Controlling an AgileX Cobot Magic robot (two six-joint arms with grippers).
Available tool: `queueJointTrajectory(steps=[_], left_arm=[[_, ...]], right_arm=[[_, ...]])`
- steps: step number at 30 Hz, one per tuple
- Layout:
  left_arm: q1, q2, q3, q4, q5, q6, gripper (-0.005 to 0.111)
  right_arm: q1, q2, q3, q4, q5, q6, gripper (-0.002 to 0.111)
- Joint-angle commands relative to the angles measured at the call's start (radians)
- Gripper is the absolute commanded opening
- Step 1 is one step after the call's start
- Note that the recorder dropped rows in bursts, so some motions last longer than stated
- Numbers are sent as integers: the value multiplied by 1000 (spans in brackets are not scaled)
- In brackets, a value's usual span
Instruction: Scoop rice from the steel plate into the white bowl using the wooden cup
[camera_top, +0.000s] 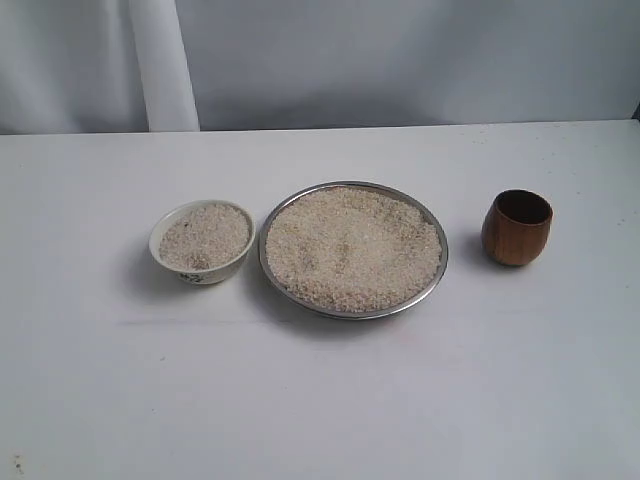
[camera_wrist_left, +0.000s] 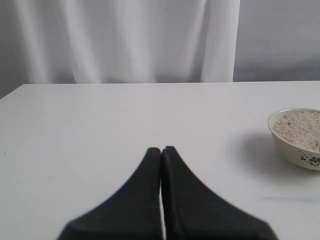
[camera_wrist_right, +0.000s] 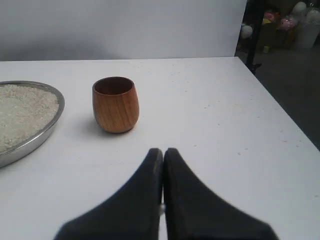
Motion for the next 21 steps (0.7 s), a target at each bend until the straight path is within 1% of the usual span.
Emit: queueJointTrajectory(steps=[1,10,14,16,19,20,21], left_arm=[[-3,-3,2,0,-6,-4,0],[-3,-3,2,0,-6,-4,0],[-3,-3,2,0,-6,-4,0],[-3,-3,2,0,-6,-4,0],[-3,-3,2,0,-6,-4,0],[-3,-3,2,0,-6,-4,0],[-3,-3,2,0,-6,-4,0]], right_arm=[[-6,-6,3,5,0,2,0],[-6,-6,3,5,-7,2,0],[-6,-6,3,5,-190,2,0],[-6,-6,3,5,-342,2,0],[-6,-6,3,5,-496,2,0],[-6,-6,3,5,-600,2,0],[-6,-6,3,5,-651,2,0]])
